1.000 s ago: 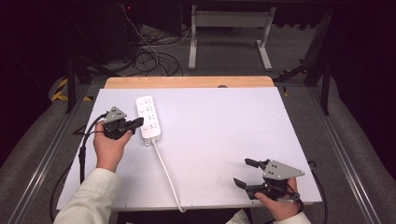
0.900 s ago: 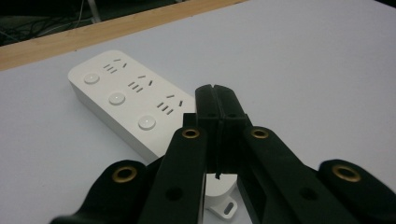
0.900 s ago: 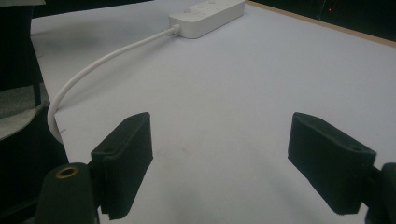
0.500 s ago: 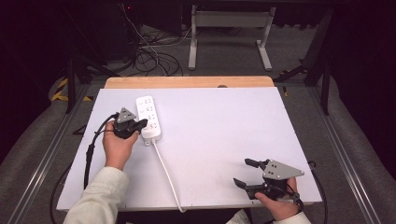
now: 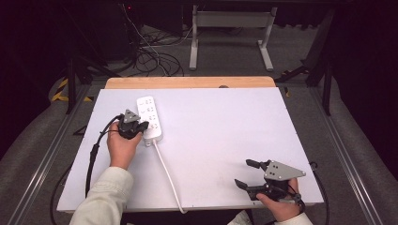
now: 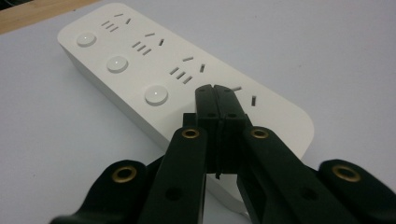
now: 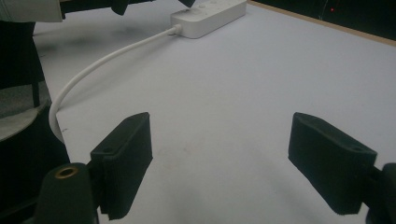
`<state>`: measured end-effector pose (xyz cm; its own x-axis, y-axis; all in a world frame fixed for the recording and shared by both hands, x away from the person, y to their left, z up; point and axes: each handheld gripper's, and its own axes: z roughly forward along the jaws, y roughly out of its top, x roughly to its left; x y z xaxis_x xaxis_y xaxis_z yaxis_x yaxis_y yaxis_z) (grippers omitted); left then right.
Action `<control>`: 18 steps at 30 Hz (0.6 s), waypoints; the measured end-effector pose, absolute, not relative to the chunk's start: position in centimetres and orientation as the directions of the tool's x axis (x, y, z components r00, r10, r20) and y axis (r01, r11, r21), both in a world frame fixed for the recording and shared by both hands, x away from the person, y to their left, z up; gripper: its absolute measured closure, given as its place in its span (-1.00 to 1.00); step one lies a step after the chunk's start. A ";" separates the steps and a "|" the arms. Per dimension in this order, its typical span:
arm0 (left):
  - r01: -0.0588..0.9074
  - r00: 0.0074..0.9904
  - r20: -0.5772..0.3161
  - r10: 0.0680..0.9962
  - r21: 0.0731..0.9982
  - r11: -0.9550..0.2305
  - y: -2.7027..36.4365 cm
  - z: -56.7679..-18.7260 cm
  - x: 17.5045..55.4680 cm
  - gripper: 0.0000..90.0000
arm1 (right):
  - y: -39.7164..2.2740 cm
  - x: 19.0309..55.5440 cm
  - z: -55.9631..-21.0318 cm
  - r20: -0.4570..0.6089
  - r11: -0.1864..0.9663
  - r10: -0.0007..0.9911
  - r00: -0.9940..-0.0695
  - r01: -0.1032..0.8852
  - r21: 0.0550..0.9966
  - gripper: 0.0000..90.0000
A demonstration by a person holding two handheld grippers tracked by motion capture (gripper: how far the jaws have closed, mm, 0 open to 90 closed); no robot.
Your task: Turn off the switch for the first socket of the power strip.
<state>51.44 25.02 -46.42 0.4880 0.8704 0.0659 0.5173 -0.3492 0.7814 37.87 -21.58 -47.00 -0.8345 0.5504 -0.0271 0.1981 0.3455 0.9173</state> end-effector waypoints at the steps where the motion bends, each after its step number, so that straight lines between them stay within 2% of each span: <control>1: 0.517 0.488 0.066 0.870 0.781 -0.349 25.0 -46.4 51.4 1.00 | -21.6 37.9 -47.0 -0.027 0.345 0.550 -0.835 0.198 0.917 -0.51; 18: 0.513 0.487 0.101 0.868 0.771 -0.377 24.8 -46.8 51.5 1.00 | -21.5 37.9 -47.1 -0.020 0.346 0.547 -0.837 0.204 0.916 -0.52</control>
<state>51.52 24.84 -46.81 0.4866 0.8677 0.1011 0.5127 -0.3774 0.7712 37.89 -21.52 -47.08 -0.8368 0.5472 -0.0201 0.2042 0.3459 0.9158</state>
